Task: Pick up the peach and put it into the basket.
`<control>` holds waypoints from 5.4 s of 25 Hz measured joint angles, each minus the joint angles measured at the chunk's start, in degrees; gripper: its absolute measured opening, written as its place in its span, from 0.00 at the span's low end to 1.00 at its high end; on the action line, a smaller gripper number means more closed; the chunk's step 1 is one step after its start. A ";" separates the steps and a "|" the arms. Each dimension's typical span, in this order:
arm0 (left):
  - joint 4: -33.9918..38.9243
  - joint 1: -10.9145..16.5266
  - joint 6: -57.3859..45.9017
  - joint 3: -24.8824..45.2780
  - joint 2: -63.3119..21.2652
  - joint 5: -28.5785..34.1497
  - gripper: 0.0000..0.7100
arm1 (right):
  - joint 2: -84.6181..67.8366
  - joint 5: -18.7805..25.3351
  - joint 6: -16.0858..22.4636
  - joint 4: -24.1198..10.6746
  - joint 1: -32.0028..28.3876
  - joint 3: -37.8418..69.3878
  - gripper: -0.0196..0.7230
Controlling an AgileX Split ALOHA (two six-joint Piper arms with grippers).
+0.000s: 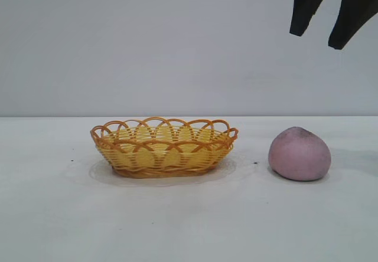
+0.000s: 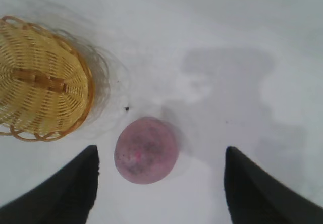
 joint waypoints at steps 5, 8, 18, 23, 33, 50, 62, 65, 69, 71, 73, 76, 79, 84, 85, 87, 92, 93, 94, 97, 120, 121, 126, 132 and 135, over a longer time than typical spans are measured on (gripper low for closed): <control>0.00 -1.34 0.00 0.00 0.00 0.00 0.59 | -0.10 0.73 0.00 -0.33 0.00 0.00 0.62; 0.00 -1.34 0.00 0.00 0.00 0.00 0.59 | -0.10 1.60 0.00 -0.39 0.00 0.00 0.62; 0.00 -1.34 0.00 0.00 0.00 0.00 0.59 | -0.13 6.20 0.00 -0.30 1.78 0.00 0.62; 0.00 -1.34 0.00 0.00 0.00 0.00 0.59 | -0.13 6.09 0.00 -5.52 8.63 0.00 0.62; 0.00 -1.34 0.00 0.00 0.00 0.00 0.59 | 5.40 5.10 0.00 -8.19 11.50 0.00 0.62; 0.00 -1.34 0.00 0.00 0.00 0.00 0.59 | 16.08 2.21 0.11 -10.48 11.50 -0.34 0.12; 0.00 -1.34 0.00 0.00 0.00 0.00 0.59 | 13.01 7.33 0.11 -10.83 11.50 -10.26 0.03; 0.00 -1.34 0.00 0.00 0.00 0.00 0.59 | 11.59 7.84 0.11 -7.58 11.50 -13.09 0.03; 0.00 -1.34 0.00 0.00 0.00 0.00 0.59 | 11.37 8.07 -0.37 -5.19 14.24 -15.56 0.03; 0.00 -1.34 0.00 0.00 0.00 0.00 0.59 | 12.07 8.29 -0.95 -5.19 17.16 -16.74 0.03; 0.00 -1.34 0.00 0.00 0.00 0.00 0.59 | 13.43 8.39 -1.15 -5.19 20.14 -18.00 0.03; 0.00 -1.34 0.00 0.00 0.00 0.00 0.59 | 16.90 8.46 -1.29 -5.19 23.76 -20.36 0.03; 0.00 -1.34 0.00 0.00 0.00 0.00 0.59 | 20.67 8.46 -1.29 -5.29 25.09 -22.68 0.03; 0.00 -1.34 0.00 0.00 0.00 0.00 0.59 | 25.40 8.46 -1.29 -5.94 25.31 -25.31 0.03; 0.00 -1.34 0.00 0.00 0.00 0.00 0.59 | 25.73 8.34 -1.29 -6.04 25.31 -25.33 0.03; 0.00 -1.34 0.00 0.00 0.00 0.00 0.59 | 26.43 8.34 -1.29 -6.08 25.31 -25.55 0.10; 0.00 -1.34 0.00 0.00 0.00 0.00 0.59 | 26.56 8.34 -1.29 -6.52 25.31 -25.66 0.39; 0.00 -1.34 0.00 0.00 0.00 0.00 0.59 | 26.56 8.34 -1.29 -6.68 25.31 -25.66 0.43; 0.00 -1.34 0.00 0.00 0.00 0.00 0.59 | 26.56 8.34 -1.29 -6.67 25.31 -25.66 0.42; 0.00 -1.34 0.00 0.00 0.00 0.00 0.59 | 26.56 8.34 -1.29 -6.98 25.31 -25.66 0.42; 0.00 -1.34 0.00 0.00 0.00 0.00 0.59 | 22.71 8.34 -1.29 -9.43 4.27 -25.66 0.42; 0.00 -1.34 0.00 0.00 0.00 0.00 0.59 | 22.71 8.34 -1.29 -9.30 3.01 -25.66 0.42; 0.00 -1.34 0.10 0.00 0.00 0.00 0.59 | 22.71 8.34 -1.19 -9.20 -3.58 -25.66 0.42; 0.00 -1.34 0.10 0.00 0.00 0.00 0.59 | 22.71 8.34 -1.19 -6.09 -8.02 -25.66 0.42; 0.00 -1.34 0.10 0.00 0.00 0.00 0.59 | 22.71 8.34 -1.19 -4.52 -7.97 -25.66 0.42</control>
